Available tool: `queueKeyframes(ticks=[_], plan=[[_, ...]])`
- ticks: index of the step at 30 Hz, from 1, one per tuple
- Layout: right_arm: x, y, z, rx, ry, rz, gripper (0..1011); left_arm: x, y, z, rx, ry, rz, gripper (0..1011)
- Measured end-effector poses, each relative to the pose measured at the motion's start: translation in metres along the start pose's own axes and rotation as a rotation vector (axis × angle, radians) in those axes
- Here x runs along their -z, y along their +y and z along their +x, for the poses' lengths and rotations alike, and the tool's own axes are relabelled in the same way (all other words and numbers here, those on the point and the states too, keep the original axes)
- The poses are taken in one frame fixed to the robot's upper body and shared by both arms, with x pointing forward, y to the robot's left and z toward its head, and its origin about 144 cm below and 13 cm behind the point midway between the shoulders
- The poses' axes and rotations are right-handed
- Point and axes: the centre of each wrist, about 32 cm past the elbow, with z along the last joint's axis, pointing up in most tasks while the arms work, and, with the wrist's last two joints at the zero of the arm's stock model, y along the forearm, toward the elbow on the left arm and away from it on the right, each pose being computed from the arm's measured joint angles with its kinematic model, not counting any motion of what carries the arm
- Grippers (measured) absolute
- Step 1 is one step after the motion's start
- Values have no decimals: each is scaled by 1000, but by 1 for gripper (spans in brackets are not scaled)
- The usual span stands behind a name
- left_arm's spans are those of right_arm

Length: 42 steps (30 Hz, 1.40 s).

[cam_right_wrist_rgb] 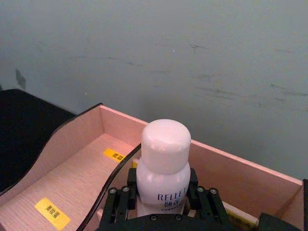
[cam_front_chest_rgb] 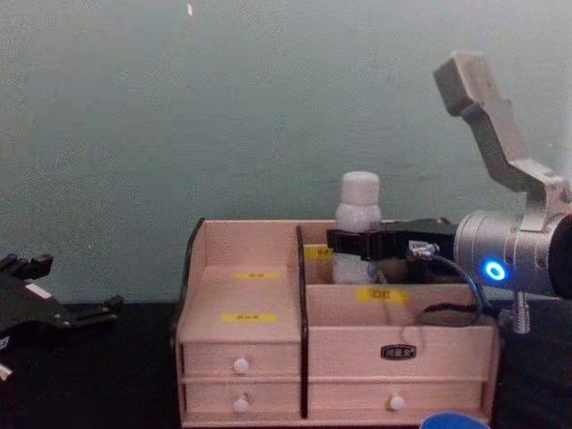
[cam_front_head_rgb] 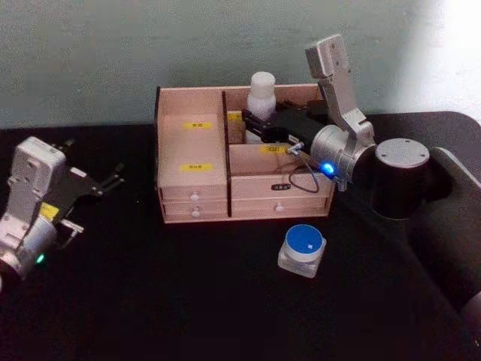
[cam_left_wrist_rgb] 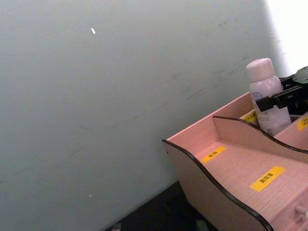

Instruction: Pick up the facial cleanser and watermelon frost from the table and place them into the tiered storage box.

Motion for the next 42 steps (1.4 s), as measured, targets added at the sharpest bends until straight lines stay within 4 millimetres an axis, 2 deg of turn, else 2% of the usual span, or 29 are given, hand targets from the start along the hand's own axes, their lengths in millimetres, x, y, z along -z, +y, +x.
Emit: queueKeyframes(ticks=[31,34,37,41,42], plan=[[6,1,0,5,3,-20,591,0,0,0,0,0,0,1001],[6,1,0,3,4,-20,656,0,0,0,0,0,0,1001],[6,1,0,3,4,-19,790,0,0,0,0,0,0,1001],[6,1,0,3,4,-19,860,0,0,0,0,0,0,1001],[6,1,0,3,4,-19,911,0,0,0,0,0,0,1001]])
